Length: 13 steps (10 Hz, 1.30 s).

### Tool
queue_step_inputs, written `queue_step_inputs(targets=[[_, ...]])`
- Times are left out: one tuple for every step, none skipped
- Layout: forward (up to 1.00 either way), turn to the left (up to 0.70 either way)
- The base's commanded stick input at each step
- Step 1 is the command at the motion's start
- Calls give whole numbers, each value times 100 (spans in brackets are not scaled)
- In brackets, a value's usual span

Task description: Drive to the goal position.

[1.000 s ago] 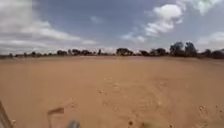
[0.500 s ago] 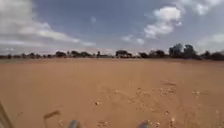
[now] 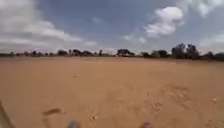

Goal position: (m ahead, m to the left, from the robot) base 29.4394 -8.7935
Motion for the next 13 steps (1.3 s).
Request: queue_step_inputs(targets=[[70, 0], [70, 0], [70, 0], [70, 0], [70, 0], [70, 0], [70, 0], [70, 0], [70, 0], [70, 0], [70, 0], [70, 0], [70, 0]])
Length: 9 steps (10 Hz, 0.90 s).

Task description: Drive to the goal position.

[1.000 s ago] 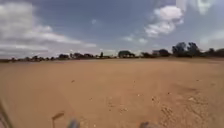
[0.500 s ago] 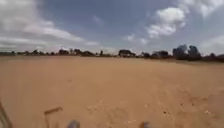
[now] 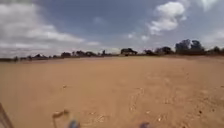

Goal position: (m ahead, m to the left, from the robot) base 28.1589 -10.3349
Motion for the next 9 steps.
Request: queue_step_inputs(targets=[[70, 0], [70, 0], [70, 0], [70, 0], [70, 0], [70, 0], [70, 0], [70, 0], [70, 0]])
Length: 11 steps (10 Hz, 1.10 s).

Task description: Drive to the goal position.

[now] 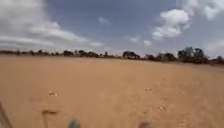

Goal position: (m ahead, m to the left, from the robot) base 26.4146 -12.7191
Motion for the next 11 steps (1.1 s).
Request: queue_step_inputs(targets=[[70, 0], [70, 0], [70, 0], [70, 0], [70, 0], [70, 0], [70, 0], [70, 0], [70, 0], [70, 0], [70, 0]])
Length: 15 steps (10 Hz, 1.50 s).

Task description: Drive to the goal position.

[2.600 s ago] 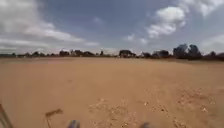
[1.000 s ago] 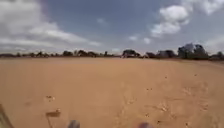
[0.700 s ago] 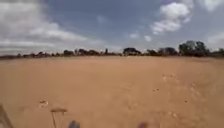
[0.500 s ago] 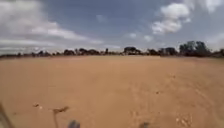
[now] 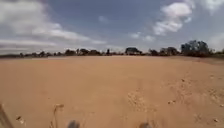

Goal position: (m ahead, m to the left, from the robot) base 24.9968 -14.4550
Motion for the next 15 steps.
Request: queue_step_inputs(targets=[[70, 0], [70, 0], [70, 0], [70, 0], [70, 0], [70, 0], [70, 0], [70, 0], [70, 0], [70, 0], [70, 0], [70, 0], [70, 0], [70, 0], [70, 0]])
